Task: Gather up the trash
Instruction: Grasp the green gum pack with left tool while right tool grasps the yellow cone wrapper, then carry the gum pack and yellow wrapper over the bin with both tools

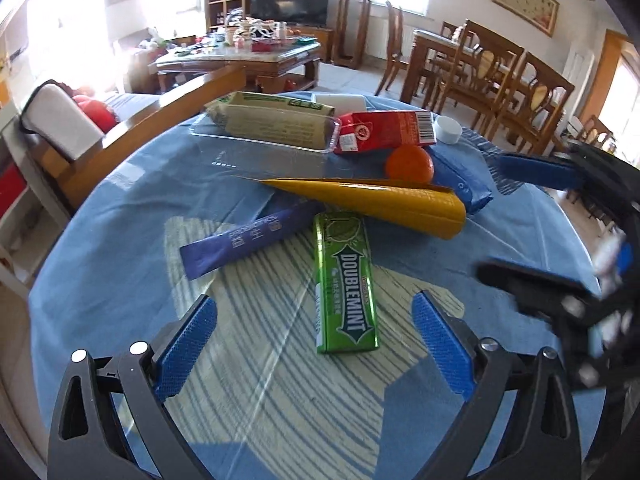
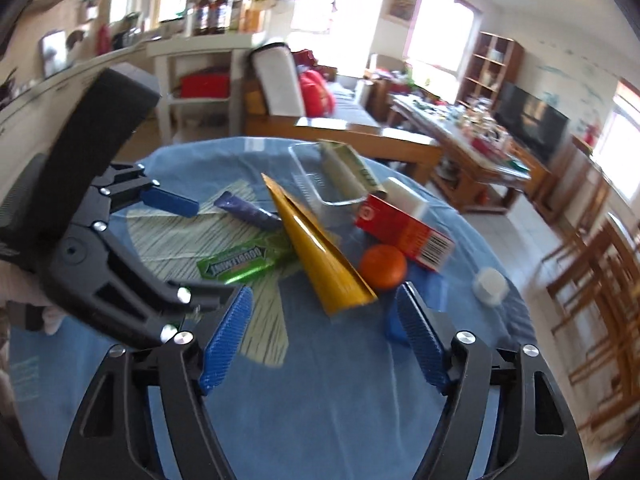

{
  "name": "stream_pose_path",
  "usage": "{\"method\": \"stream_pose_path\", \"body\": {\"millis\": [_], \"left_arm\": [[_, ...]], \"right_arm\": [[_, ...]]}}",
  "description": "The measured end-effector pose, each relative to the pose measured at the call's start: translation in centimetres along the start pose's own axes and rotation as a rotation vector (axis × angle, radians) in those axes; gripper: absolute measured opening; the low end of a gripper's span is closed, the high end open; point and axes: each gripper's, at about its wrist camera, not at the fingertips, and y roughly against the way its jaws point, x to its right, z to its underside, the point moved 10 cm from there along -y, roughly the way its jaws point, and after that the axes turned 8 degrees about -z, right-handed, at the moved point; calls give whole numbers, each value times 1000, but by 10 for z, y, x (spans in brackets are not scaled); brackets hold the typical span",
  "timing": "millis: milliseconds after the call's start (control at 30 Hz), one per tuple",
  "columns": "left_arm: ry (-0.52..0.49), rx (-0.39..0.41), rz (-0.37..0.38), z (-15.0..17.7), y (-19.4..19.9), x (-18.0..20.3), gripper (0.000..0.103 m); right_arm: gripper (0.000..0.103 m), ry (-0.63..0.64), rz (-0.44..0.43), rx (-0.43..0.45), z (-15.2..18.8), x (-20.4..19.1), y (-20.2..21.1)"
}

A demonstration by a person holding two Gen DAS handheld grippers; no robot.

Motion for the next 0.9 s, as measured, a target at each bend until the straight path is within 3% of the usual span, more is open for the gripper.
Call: {"method": "stream_pose_path", "body": {"millis": [100, 233, 400, 467, 500, 700, 900], "left_arm": [[-17, -18, -9, 5, -5, 0, 81], [-22, -7, -19, 5, -3, -5, 74], [-36, 6, -36, 4, -1, -13, 42], [-3, 4, -15, 2, 1, -19, 35], [6, 3, -1, 2, 1, -19, 31], [42, 13, 87, 2, 9, -18, 31], [65, 77, 152, 2, 43, -15, 31]], "right_arm": [[64, 20, 0, -29, -1, 4, -18], [56, 34, -29, -64, -4, 7, -39], [29, 33, -45, -120, 4, 7, -60], [13, 11, -51, -116, 5, 7, -61], [12, -1, -49, -110, 5, 7, -61], [7, -123, -103, -41, 7, 3, -35], [7, -260, -149, 84, 19, -12, 25]]}}
